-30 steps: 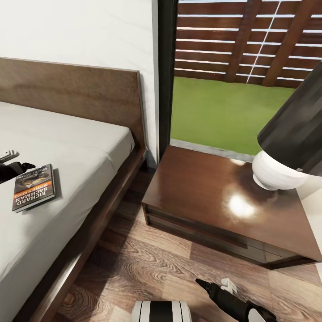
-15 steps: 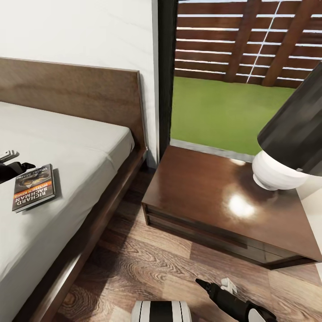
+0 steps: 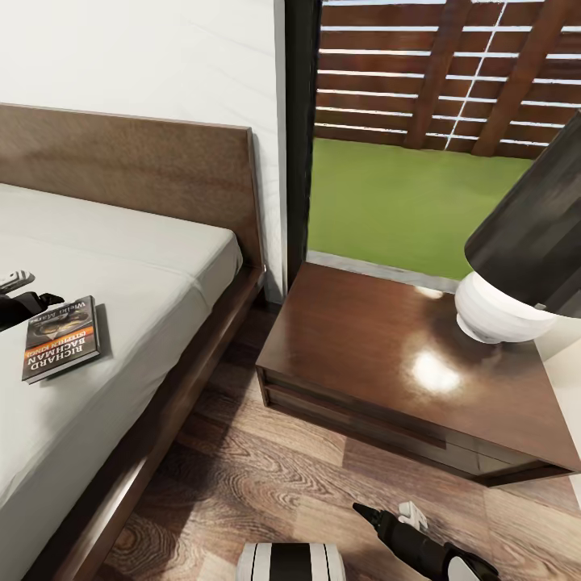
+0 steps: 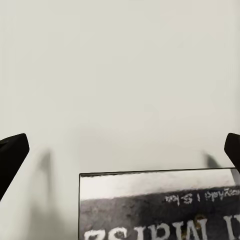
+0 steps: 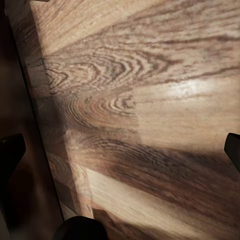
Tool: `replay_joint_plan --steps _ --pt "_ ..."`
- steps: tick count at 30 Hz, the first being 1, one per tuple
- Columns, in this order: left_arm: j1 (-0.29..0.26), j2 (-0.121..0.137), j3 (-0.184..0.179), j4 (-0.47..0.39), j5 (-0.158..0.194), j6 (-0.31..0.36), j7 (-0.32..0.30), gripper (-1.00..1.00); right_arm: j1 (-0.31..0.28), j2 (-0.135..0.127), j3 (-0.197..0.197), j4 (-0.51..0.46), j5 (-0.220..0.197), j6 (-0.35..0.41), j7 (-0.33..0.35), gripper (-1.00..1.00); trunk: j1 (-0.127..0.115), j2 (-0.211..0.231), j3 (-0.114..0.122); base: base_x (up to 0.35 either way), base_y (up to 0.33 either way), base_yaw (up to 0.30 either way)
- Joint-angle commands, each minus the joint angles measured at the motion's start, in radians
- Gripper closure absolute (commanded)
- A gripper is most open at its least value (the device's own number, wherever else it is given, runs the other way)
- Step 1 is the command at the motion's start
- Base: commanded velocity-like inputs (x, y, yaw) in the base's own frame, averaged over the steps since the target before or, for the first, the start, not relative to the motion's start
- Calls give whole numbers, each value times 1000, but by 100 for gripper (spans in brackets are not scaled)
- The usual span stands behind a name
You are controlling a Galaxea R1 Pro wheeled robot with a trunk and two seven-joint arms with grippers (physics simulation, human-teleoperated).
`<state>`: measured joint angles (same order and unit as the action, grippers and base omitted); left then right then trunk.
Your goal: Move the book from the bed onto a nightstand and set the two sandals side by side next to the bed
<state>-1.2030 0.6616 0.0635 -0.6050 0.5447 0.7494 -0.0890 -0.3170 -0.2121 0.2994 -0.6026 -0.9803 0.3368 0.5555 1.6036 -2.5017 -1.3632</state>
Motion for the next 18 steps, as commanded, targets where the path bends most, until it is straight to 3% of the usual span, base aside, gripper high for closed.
replay_joint_plan --steps 1,18 --pt "0 0 3 11 -6 10 -1 -100 -1 -1 4 0 -10 4 0 -100 0 0 -1 0 0 0" --pt "0 0 4 10 -7 10 0 -100 -1 -1 4 0 -10 4 -1 -100 0 0 -1 0 0 0"
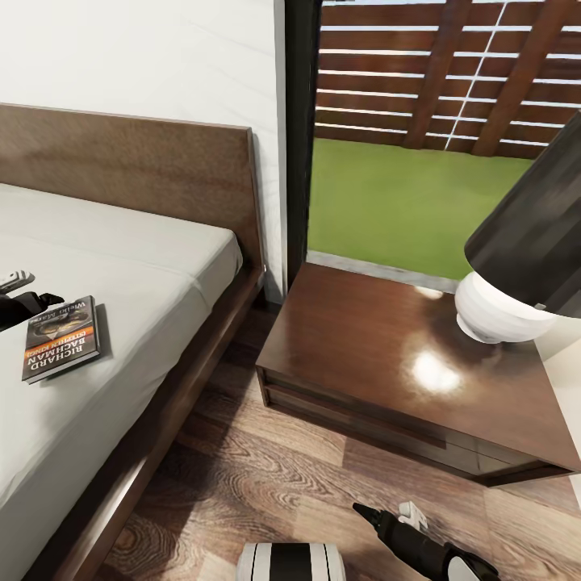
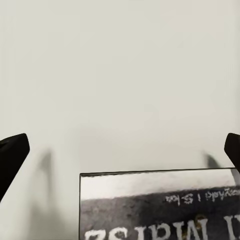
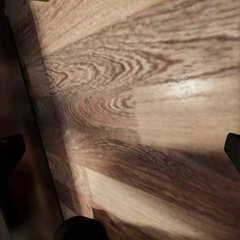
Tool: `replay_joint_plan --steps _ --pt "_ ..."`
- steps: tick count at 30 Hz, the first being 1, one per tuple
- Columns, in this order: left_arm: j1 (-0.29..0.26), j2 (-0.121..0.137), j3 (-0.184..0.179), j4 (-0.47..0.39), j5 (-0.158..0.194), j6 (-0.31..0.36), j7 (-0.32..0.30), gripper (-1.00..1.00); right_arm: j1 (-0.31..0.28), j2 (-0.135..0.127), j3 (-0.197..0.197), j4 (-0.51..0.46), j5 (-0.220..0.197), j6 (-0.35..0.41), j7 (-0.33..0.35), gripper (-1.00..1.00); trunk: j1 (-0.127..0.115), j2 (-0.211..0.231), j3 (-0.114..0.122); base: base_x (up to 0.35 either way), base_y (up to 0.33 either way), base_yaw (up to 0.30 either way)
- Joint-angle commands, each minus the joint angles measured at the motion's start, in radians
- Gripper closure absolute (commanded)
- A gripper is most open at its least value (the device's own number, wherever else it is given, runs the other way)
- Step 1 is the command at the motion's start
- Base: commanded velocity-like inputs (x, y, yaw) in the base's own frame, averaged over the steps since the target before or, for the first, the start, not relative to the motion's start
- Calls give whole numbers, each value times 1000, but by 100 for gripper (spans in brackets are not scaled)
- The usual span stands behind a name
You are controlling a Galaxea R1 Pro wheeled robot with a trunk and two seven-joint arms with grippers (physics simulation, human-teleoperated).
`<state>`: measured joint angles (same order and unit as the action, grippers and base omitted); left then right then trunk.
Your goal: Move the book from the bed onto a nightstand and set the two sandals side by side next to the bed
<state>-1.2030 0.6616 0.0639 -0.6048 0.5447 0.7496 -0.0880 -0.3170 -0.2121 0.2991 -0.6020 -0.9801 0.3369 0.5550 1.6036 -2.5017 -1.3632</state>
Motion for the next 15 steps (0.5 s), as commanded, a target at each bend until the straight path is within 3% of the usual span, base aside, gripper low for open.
replay_joint_plan --steps 1,15 --pt "0 0 3 10 -7 9 -1 -100 -1 -1 4 0 -10 4 0 -100 0 0 -1 0 0 0" --pt "0 0 2 10 -8 9 -1 -100 -1 -1 5 -1 -9 4 -1 -100 0 0 -1 -50 -39 0"
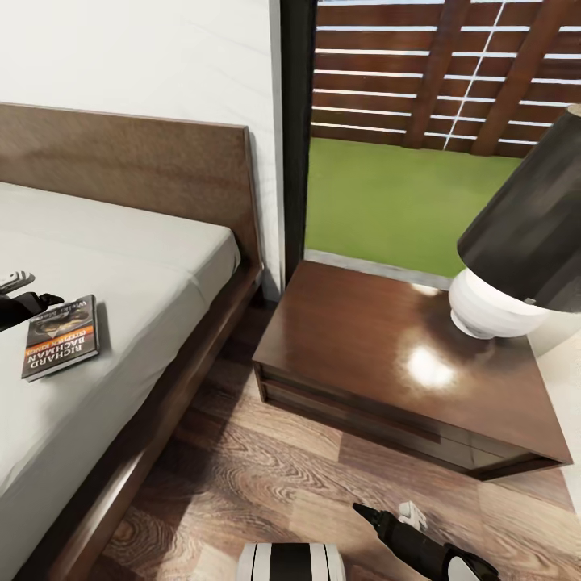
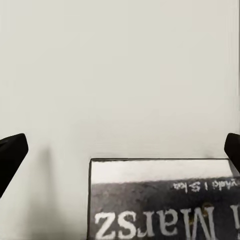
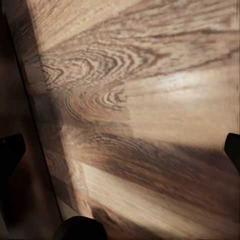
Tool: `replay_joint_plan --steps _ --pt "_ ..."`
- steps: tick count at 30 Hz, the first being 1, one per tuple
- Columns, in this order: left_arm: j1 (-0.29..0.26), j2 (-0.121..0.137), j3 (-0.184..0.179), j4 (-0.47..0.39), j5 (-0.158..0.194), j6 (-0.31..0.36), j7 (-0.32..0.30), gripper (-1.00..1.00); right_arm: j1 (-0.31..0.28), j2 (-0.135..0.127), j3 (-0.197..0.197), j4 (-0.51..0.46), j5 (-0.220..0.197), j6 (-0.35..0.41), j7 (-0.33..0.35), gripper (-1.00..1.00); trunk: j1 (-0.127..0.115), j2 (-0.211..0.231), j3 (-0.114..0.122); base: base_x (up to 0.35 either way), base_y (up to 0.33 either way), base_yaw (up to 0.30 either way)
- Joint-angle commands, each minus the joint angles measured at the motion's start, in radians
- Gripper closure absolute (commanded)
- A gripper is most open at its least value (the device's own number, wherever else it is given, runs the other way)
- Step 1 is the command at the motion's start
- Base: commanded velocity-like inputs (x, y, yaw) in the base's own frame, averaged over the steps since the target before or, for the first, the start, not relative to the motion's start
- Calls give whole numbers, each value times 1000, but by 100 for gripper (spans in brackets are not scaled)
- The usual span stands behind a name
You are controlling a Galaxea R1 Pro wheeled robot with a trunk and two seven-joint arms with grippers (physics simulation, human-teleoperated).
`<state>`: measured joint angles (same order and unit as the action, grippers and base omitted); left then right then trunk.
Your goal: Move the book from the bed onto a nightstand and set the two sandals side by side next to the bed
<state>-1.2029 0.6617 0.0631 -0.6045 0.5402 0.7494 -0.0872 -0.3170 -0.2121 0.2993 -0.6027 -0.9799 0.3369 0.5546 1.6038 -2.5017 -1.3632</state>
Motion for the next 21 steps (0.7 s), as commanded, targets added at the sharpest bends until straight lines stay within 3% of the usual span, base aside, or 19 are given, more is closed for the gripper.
replay_joint_plan --steps 1,21 --pt "0 -1 3 10 -3 10 -2 -100 -1 -1 4 0 -10 4 0 -100 0 0 -1 -93 -73 0" --pt "0 -1 4 9 -2 10 -2 -100 -1 -1 4 0 -10 4 -1 -100 0 0 -1 -18 -14 0"
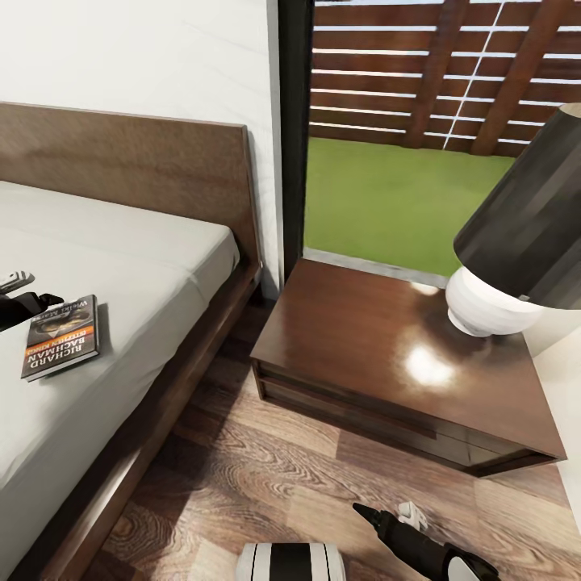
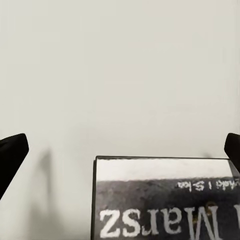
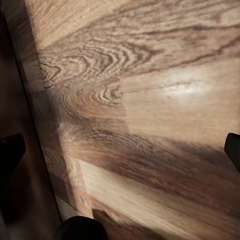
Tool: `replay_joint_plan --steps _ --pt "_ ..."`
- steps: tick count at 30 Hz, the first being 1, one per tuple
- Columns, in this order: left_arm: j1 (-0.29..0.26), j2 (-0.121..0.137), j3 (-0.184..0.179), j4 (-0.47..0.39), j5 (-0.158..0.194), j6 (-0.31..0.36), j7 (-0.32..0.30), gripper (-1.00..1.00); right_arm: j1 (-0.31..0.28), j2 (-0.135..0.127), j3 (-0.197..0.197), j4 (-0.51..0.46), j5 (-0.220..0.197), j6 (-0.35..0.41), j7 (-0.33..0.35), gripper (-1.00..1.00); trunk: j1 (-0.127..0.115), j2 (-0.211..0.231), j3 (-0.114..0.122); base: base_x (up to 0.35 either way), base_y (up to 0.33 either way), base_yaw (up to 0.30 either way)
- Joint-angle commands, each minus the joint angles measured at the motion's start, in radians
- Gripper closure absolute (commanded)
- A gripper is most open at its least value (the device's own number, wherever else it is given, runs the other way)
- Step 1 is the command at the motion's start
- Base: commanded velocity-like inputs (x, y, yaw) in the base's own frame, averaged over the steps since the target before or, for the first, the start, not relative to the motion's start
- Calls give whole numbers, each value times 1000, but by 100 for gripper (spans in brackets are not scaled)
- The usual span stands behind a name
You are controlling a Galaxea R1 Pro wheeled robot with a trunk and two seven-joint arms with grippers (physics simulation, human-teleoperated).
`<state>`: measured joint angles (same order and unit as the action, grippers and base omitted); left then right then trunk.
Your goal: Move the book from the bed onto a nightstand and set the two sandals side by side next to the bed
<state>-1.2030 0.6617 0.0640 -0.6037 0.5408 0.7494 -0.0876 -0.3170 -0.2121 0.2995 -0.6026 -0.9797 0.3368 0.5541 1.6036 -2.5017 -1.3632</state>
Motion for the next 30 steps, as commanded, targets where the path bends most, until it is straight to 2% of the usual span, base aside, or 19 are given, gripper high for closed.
replay_joint_plan --steps 1,20,30 --pt "0 -1 3 9 -2 10 -1 -100 -1 -1 4 0 -10 4 0 -100 0 0 -1 0 0 0" --pt "0 -1 3 9 -2 10 -1 -100 -1 -1 4 0 -10 4 0 -100 0 0 -1 -1 -3 0" --pt "0 -1 3 9 -2 10 -1 -100 -1 -1 4 0 -10 4 0 -100 0 0 -1 -77 -98 0"
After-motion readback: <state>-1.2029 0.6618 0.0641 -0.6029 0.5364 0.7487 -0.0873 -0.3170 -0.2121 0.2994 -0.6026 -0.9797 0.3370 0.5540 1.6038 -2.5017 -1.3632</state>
